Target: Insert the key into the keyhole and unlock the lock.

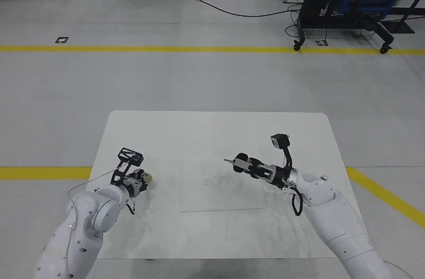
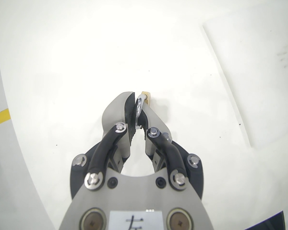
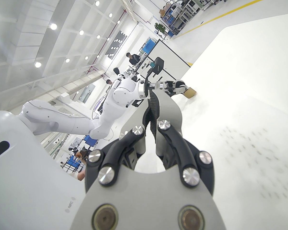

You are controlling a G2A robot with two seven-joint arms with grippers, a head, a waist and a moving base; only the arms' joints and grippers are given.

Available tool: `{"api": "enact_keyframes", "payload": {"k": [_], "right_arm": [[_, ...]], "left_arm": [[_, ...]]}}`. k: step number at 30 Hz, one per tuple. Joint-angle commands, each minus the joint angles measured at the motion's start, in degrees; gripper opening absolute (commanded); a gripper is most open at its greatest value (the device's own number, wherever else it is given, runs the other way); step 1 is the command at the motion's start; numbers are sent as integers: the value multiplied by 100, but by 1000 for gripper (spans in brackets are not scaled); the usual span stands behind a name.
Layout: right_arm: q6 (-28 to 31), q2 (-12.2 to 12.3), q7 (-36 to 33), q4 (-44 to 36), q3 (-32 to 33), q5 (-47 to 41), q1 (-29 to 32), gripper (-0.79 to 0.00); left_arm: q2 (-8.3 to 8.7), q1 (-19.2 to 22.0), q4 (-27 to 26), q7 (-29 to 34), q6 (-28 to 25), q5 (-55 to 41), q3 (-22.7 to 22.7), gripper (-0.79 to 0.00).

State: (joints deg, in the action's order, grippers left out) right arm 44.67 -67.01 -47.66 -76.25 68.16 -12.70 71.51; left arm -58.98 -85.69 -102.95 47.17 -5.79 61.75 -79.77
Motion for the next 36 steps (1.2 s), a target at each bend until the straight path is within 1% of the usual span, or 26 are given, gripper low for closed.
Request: {"api": "enact_keyframes", "payload": {"k": [1, 4, 6, 8, 10, 17, 19, 21, 23, 25, 28, 30, 31, 34, 36], "right_arm": [[0, 0, 0, 0, 0, 0, 0, -785], [0, 0, 0, 0, 0, 0, 0, -785], [0, 0, 0, 0, 0, 0, 0, -785], [0, 0, 0, 0, 0, 0, 0, -785], [0, 0, 0, 0, 0, 0, 0, -785], [0, 0, 0, 0, 0, 0, 0, -785], [0, 0, 0, 0, 0, 0, 0, -785], [-103, -24, 120, -88, -96, -105, 19, -785], [-139, -70, 338, 1, -205, -293, -75, -785], [-187, -144, 405, 266, -439, -482, -296, -785], [-146, -248, 472, 498, -753, -643, -541, -785], [-78, -318, 480, 629, -953, -756, -687, -785], [-72, -350, 513, 695, -1032, -765, -767, -785], [-46, -446, 628, 797, -1235, -884, -983, -785], [-52, -506, 670, 889, -1363, -927, -1120, -785]], "left_arm": [[-10, -57, -12, -264, -57, -418, -120, -785], [-34, -177, -23, -803, -272, -1361, -368, -785], [-48, -232, 26, -1131, -561, -2034, -514, -785], [-64, -242, 102, -1402, -992, -2750, -607, -785], [-66, -210, 178, -1541, -1485, -3216, -662, -785], [-67, -215, 186, -1555, -1466, -3228, -661, -785], [-91, -191, 251, -1642, -1346, -3549, -609, -785], [-115, -56, 446, -1514, -1462, -4227, -519, -785], [-143, 125, 735, -1340, -1618, -5043, -420, -785], [-175, 396, 1147, -940, -1787, -6129, -293, -785], [-207, 721, 1625, -400, -1927, -7190, -143, -785], [-212, 929, 1875, 14, -2128, -7529, -66, -785], [-212, 989, 1959, 243, -2333, -7650, -24, -785], [-205, 1069, 2150, 789, -2798, -7917, 72, -785], [-207, 1111, 2285, 1079, -2939, -8191, 149, -785]]}}
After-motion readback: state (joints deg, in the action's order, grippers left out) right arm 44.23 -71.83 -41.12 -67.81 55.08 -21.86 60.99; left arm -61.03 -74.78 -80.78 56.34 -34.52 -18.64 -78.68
